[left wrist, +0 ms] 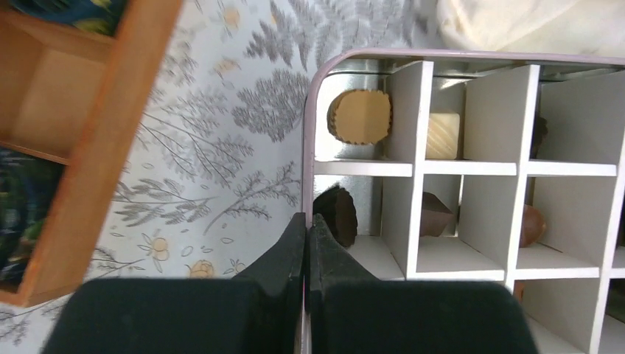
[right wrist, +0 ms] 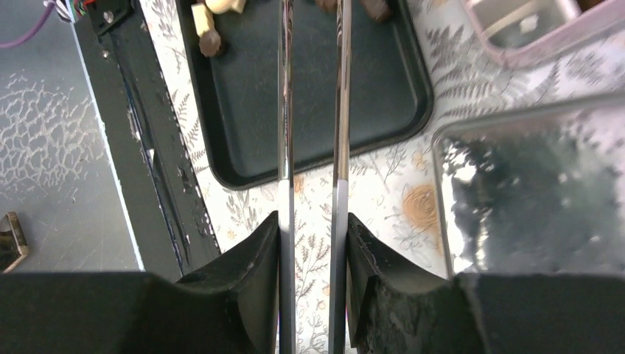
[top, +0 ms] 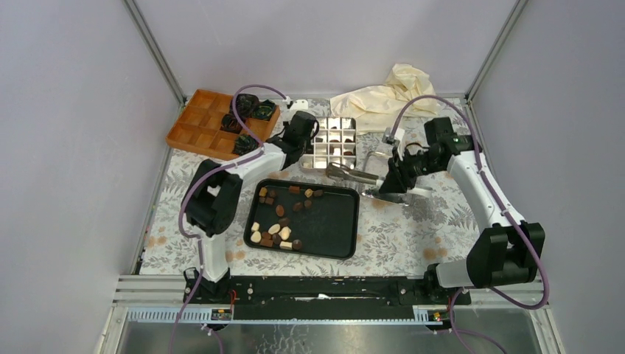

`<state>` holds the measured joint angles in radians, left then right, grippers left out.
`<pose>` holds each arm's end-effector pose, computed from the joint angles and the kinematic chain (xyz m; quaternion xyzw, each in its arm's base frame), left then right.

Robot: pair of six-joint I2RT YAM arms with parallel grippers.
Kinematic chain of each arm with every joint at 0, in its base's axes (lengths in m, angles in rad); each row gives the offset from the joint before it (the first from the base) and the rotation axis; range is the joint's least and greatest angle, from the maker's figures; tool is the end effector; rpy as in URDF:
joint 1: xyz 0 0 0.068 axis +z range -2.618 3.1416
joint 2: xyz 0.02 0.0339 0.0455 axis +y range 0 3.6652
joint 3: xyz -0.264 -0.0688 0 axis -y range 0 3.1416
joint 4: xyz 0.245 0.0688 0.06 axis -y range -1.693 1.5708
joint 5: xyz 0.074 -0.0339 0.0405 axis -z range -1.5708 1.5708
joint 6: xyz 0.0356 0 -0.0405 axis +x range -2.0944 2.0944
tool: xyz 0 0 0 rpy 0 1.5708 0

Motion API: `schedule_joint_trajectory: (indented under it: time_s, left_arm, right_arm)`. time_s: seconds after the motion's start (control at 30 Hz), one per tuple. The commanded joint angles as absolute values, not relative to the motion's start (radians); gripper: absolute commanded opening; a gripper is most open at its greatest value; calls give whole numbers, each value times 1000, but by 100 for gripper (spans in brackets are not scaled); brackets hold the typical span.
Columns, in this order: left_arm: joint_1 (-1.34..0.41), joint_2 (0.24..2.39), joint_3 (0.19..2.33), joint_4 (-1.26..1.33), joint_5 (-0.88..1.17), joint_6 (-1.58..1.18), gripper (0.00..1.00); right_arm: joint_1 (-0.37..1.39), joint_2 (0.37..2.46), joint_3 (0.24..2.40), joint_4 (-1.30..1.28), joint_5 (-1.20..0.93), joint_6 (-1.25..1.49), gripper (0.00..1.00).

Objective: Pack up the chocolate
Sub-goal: Adjust the packing box at the center of the board, then place the fake chocolate in the packing box.

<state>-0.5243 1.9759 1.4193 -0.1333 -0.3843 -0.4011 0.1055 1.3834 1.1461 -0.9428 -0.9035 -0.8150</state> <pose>0.3930 -0.2119 0.2095 -0.0266 0.8912 -0.0322 0.4516 0.2552 0.0551 0.2848 -0.4679 0.7531 0.3409 0.3125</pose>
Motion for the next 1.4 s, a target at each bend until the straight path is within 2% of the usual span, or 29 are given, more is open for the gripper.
schedule_joint_trajectory:
  time_s: [0.0,0.53,0.77,1.37]
  left_arm:
    - [-561,1826,1315,237,-576,-350,0]
    - [-617,1673,1094,548,-715,-246,0]
    - [-620,1665,1108,469,-682,-330,0]
    - [-642,1660,1098,403,-687,-393,0]
  right_arm:
    - [103,1396,1309,-1079,-1015,-864,0]
    - [103,1390,1426,-1084,-889,-833,0]
    - [116,1423,1466,-1069,-830,-848,0]
    - [284,1563,1607,-991,-616,-789,1]
